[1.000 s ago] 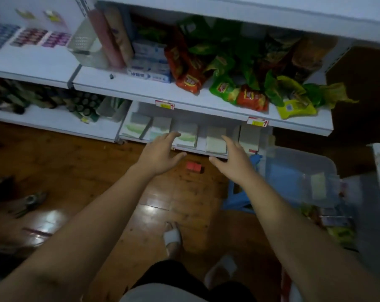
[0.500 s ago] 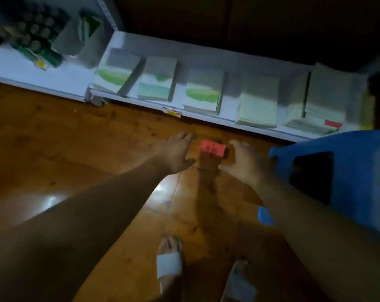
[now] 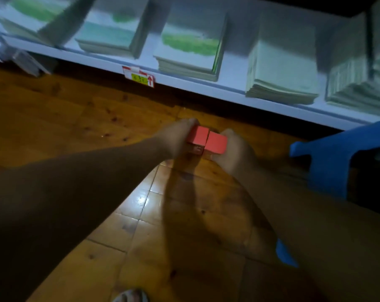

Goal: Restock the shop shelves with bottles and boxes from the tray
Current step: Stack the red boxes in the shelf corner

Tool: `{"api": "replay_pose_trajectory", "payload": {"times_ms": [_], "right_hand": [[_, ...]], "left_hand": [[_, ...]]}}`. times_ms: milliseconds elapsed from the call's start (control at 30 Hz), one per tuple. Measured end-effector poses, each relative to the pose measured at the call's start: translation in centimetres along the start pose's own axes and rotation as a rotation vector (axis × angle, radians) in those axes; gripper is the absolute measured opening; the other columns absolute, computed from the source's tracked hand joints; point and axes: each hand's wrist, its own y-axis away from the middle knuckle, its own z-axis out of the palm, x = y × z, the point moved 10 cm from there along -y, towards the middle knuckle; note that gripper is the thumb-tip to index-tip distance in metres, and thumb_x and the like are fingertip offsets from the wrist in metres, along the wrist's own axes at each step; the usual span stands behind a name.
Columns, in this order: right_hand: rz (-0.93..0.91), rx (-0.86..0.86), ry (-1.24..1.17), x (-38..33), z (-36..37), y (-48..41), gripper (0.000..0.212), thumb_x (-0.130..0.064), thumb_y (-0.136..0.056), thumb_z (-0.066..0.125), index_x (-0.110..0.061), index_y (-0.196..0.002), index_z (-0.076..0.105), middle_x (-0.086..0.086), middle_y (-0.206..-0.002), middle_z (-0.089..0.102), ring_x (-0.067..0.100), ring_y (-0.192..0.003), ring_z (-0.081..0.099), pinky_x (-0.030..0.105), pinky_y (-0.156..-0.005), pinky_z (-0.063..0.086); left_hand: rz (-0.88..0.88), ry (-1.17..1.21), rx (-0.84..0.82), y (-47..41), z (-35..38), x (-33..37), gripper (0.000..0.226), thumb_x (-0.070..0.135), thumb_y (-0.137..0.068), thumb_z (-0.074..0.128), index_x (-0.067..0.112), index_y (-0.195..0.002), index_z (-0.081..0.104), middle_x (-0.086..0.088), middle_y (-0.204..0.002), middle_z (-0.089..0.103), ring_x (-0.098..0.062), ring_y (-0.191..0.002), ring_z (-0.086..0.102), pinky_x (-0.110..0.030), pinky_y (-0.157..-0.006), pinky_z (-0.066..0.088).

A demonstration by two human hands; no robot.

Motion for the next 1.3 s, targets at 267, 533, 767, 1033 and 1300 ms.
{"api": "replay_pose_trajectory", "payload": {"times_ms": [267, 533, 767, 1033, 1300], "right_hand": [[0.030, 0.087, -0.350, -11.4, -16.8, 10.0, 0.048, -0.018, -0.075, 0.091, -0.025, -0.109, 0.059, -0.002, -0.104, 0.067, 0.017, -0.094, 0.064, 0.021, -0.071, 0.046], [-0.009, 0.298, -0.641, -30.5, -50.1, 23.5, 0.048, -0.025, -0.065, 0.084, -0.032, -0.107, 0.064, -0.009, -0.103, 0.073, 0.011, -0.098, 0.070, 0.041, -0.093, 0.058], [-0.207, 0.561, -0.796, -42.3, -78.1, 38.2, 0.061, -0.026, -0.076, 0.082, -0.027, -0.131, 0.056, 0.001, -0.129, 0.069, 0.014, -0.117, 0.067, 0.030, -0.088, 0.057], [-0.277, 0.847, -0.897, -39.7, -93.3, 54.3, 0.052, -0.016, -0.090, 0.080, -0.026, -0.136, 0.060, -0.004, -0.127, 0.071, 0.010, -0.113, 0.070, 0.030, -0.087, 0.059], [-0.167, 1.111, -0.893, -27.4, -100.2, 68.3, 0.050, -0.024, -0.092, 0.077, -0.036, -0.137, 0.060, -0.011, -0.125, 0.072, 0.010, -0.118, 0.068, 0.043, -0.096, 0.060]], "left_hand": [[0.052, 0.271, 0.033, 8.5, -18.8, 10.4, 0.065, 0.015, -0.077, 0.091, 0.019, -0.133, 0.058, 0.000, -0.123, 0.067, -0.019, -0.113, 0.065, -0.036, -0.097, 0.055], [0.223, 0.581, 0.170, 21.1, -48.4, 33.6, 0.071, 0.008, -0.082, 0.087, 0.020, -0.142, 0.052, 0.004, -0.125, 0.064, -0.013, -0.120, 0.064, -0.046, -0.105, 0.054], [0.462, 0.790, 0.322, 31.2, -71.1, 55.9, 0.066, 0.012, -0.083, 0.085, 0.007, -0.140, 0.054, -0.013, -0.127, 0.071, -0.020, -0.109, 0.071, -0.031, -0.089, 0.060], [0.709, 0.823, 0.272, 38.8, -76.1, 77.2, 0.061, 0.009, -0.091, 0.080, 0.008, -0.146, 0.054, -0.006, -0.128, 0.073, -0.018, -0.123, 0.068, -0.038, -0.107, 0.053], [0.848, 0.831, 0.079, 44.0, -67.8, 94.9, 0.055, 0.022, -0.098, 0.072, 0.025, -0.149, 0.052, 0.005, -0.129, 0.072, -0.012, -0.123, 0.068, -0.044, -0.104, 0.058]]}}
